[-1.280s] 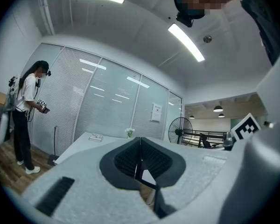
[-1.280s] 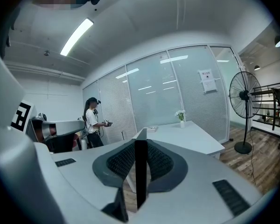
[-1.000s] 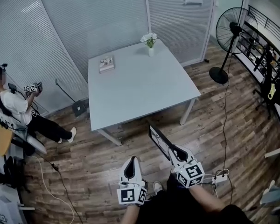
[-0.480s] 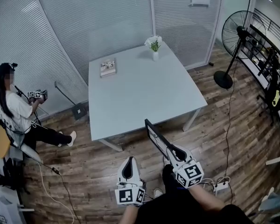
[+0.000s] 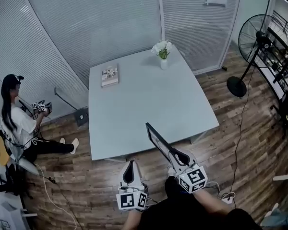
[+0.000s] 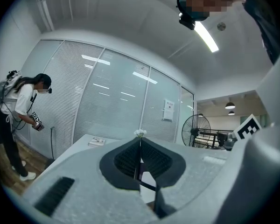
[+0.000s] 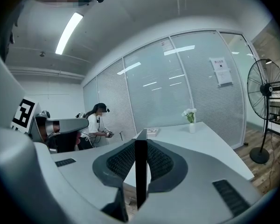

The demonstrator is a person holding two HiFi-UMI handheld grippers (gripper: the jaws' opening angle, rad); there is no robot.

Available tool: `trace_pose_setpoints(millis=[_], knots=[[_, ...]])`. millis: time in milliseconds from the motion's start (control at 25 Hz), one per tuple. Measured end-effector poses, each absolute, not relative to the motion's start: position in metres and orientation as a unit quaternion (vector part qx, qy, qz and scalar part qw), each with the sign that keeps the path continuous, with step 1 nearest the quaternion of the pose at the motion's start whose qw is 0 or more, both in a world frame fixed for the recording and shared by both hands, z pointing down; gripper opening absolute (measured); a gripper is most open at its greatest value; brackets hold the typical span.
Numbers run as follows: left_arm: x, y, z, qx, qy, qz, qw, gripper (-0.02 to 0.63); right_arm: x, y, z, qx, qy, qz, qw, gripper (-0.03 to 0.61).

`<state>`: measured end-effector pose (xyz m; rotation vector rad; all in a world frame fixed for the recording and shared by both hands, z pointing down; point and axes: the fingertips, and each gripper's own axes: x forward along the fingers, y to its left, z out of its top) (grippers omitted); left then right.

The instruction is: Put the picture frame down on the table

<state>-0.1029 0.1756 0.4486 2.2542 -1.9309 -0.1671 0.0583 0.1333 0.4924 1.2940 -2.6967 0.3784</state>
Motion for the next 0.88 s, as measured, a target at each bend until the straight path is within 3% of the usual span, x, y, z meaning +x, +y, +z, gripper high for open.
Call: trace_pose_setpoints(millis=[400, 880], knots=[[-0.101, 0.071, 0.441, 0.734, -0.672, -0.062, 0.077, 0.020, 0.053, 0.018, 0.494, 0.396, -0.908, 0.122, 0.062, 0.071], [-0.157, -0.005, 0.445, 0.742, -0.662, -0.067, 0.077, 0.019, -0.007, -0.054, 0.509, 0.400, -0.905, 0.126, 0.075, 0.072]])
